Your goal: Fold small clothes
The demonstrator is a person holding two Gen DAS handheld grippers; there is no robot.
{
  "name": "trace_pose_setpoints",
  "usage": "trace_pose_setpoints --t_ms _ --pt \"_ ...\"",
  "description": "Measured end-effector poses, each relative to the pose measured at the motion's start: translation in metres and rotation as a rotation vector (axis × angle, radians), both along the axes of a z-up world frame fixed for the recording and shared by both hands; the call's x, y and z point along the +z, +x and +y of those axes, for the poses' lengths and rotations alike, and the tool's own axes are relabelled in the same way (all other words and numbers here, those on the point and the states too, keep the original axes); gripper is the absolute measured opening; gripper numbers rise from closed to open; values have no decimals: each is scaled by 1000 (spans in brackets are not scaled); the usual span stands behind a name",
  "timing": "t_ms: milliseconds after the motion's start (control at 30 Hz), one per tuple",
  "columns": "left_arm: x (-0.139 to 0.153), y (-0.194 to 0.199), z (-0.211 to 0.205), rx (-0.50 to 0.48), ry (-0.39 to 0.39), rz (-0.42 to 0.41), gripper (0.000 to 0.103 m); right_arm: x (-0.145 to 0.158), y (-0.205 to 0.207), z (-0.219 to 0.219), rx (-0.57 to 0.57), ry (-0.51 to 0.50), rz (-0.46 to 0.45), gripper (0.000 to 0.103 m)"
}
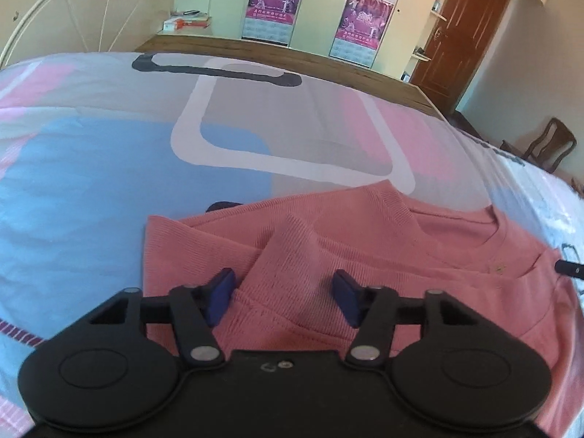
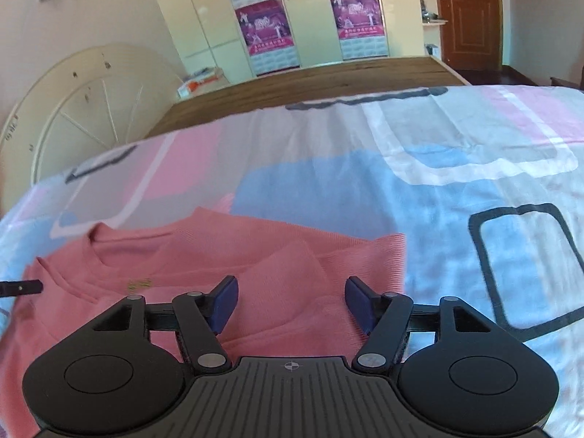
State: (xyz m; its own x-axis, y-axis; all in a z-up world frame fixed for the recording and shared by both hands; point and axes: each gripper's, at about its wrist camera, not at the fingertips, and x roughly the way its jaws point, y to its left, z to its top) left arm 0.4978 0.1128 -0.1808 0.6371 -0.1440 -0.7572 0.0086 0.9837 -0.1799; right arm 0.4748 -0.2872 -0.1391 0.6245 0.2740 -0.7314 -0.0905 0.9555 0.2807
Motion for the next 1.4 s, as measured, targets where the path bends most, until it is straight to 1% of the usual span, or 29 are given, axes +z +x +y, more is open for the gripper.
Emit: trace_pose_setpoints --t_ms 67,100,133,200,233,300,333,433,567,600,667,700,767,800,867,900,967,1000,1033,1067,1100,1133,1167,1200,1267,1300,1333,1367,1400 --pt "0 -1 -3 -16 13 -12 41 -4 0 -4 -10 -24 -6 65" --pt "-1 -2 -4 -28 21 -20 29 -7 1 -4 8 -9 7 57" --pt "-1 -4 -6 -38 33 -30 19 -9 1 -3 33 -4 19 39" --pt "1 -6 -7 -51 31 -40 14 -11 1 6 76 -51 22 29" --pt "3 -8 -6 -54 26 -48 11 -11 2 7 88 -59 20 13" --pt "8 -11 -6 -52 16 -72 10 -9 5 6 95 -37 30 10" --pt "12 -16 -6 -48 16 -102 9 -6 5 5 97 -34 22 10" --pt "30 -29 -2 -7 11 -196 8 13 -5 4 70 -21 -67 9" --pt "46 -32 5 108 6 -296 8 39 -11 2 21 -17 -190 9" --pt "45 -29 7 140 8 -305 0 41 -10 3 7 -24 -208 9" --pt "40 -22 11 203 11 -300 0 39 -2 4 -38 -28 -213 9" --pt "34 -18 10 209 17 -285 0 32 3 3 -65 -16 -193 9" --pt "18 -12 5 200 90 -240 0 11 14 7 -87 -39 -122 9" --pt "10 -11 5 191 96 -200 0 1 18 9 -91 -64 -86 9" --pt "3 -13 6 164 65 -140 0 -16 23 11 -89 -73 -11 10" --pt "4 -17 7 143 45 -137 1 -17 21 10 -90 -60 -14 10" --pt "7 -17 9 101 12 -98 26 -11 21 5 -87 -16 -19 11" --pt "8 -16 11 90 -2 -76 55 -10 22 3 -80 -4 -13 15" --pt "9 -16 13 81 -16 -76 73 -8 23 0 -75 3 -13 21" --pt "12 -17 14 77 -15 -94 76 -6 23 -1 -72 1 -15 25" --pt "13 -16 15 72 -8 -104 76 -4 21 -2 -71 1 -18 36" --pt "14 -15 15 64 -14 -105 76 -3 21 -3 -72 11 -21 43" --pt "14 -14 15 52 -25 -100 75 -4 20 -3 -71 23 -21 43" --pt "14 -10 13 35 -23 -94 70 -5 20 -3 -62 33 -9 43" --pt "6 1 4 -22 3 -50 44 -9 21 1 -43 10 12 43" --pt "2 6 1 -43 18 -27 38 -12 22 4 -34 -7 15 43" --pt "2 7 -4 -50 42 -36 31 -13 23 6 -27 -13 21 43" --pt "3 8 -7 -58 59 -45 21 -14 23 7 -23 -16 23 43" --pt "4 9 -9 -61 62 -49 8 -13 24 9 -14 -27 20 36"
